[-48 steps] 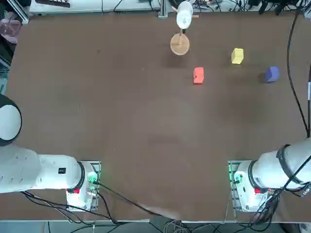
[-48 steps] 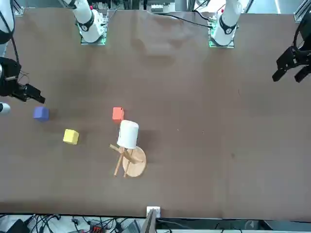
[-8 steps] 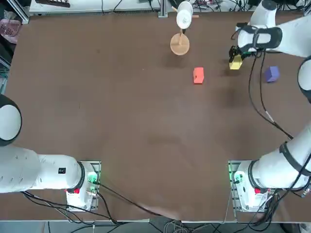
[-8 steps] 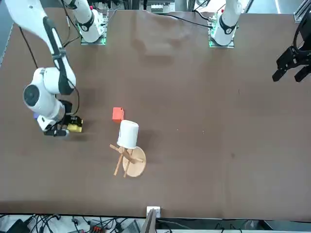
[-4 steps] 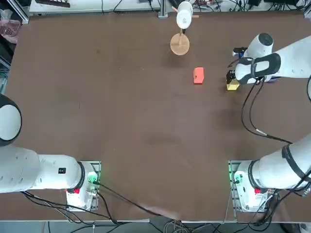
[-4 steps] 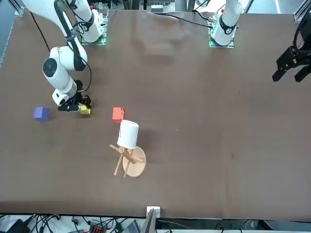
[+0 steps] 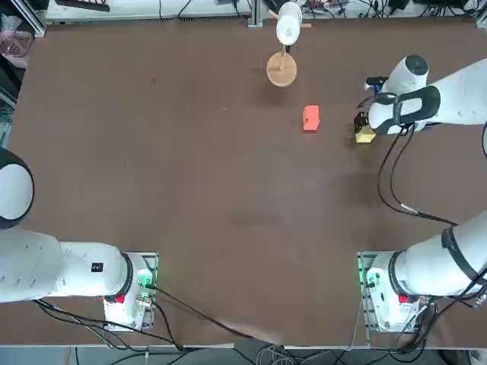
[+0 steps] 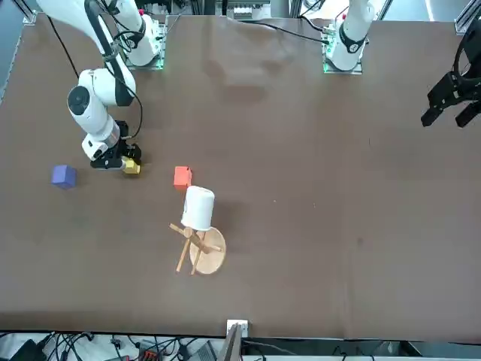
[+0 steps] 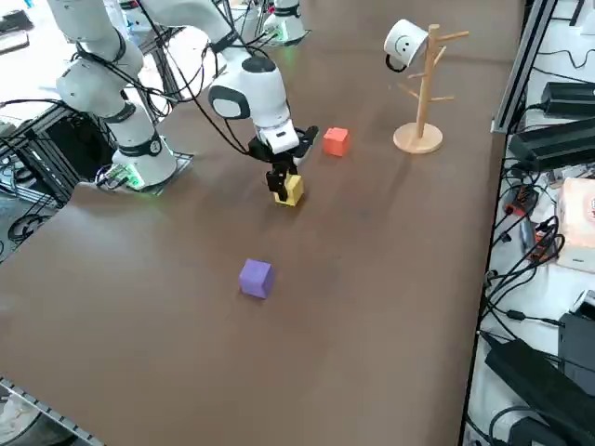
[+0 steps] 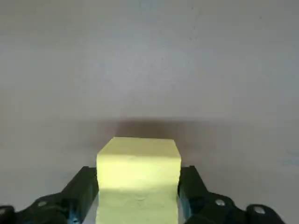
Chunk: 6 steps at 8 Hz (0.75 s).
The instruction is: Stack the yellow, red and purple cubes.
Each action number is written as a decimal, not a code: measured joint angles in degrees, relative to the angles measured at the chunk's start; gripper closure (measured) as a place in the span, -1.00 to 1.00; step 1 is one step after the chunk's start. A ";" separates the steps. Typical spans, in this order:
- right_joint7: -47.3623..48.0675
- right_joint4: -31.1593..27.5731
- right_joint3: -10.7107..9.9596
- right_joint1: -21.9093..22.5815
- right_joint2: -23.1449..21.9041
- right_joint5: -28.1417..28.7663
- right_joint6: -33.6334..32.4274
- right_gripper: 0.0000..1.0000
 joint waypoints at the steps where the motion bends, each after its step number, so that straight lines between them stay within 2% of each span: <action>1: 0.00 0.13 -0.01 -0.01 -0.11 0.00 0.12 -1.00; 4: 0.00 0.98 0.13 0.12 -2.73 0.00 -0.15 -1.00; 6: 4.60 4.00 0.98 2.43 -5.50 0.06 -6.54 -1.00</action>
